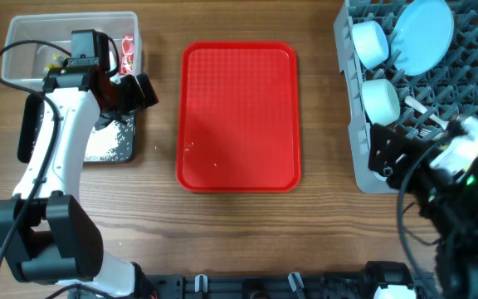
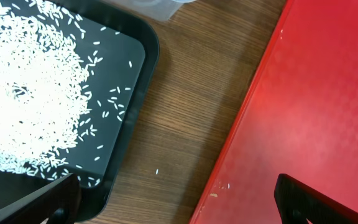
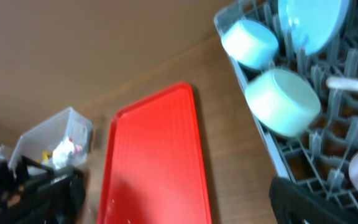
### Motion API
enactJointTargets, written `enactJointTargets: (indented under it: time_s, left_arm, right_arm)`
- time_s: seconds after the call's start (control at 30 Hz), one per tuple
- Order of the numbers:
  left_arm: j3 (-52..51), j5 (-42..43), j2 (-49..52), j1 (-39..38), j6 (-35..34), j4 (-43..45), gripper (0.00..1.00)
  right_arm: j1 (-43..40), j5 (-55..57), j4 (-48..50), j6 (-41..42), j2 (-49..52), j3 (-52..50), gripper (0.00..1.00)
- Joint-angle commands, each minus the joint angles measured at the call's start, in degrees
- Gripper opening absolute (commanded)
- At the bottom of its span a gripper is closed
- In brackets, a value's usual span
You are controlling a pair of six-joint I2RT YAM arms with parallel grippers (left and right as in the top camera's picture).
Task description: Sort waste into correct bins and load items into the dishwasher rack
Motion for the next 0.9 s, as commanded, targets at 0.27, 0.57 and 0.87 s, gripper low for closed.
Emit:
enactJointTargets:
  time_s: [0.27,0.57,0.87]
  left_arm:
    - [0.37,-0.37,0.33,0.15,0.11,0.11,1.00]
    - [0.37,-0.37,0.33,0.15,0.11,0.11,1.00]
    - [0.37,-0.37,0.33,0.15,0.11,0.11,1.00]
  right_arm:
    - [0.50,16.02,16.46,16.06,-26.32,-33.55,1.00]
    - [3.19,29.14,16.48,33.79,-31.41,-42.56,1.00]
    - [4.92,26.03,25.33,36.00,-36.44,-48.28,1.00]
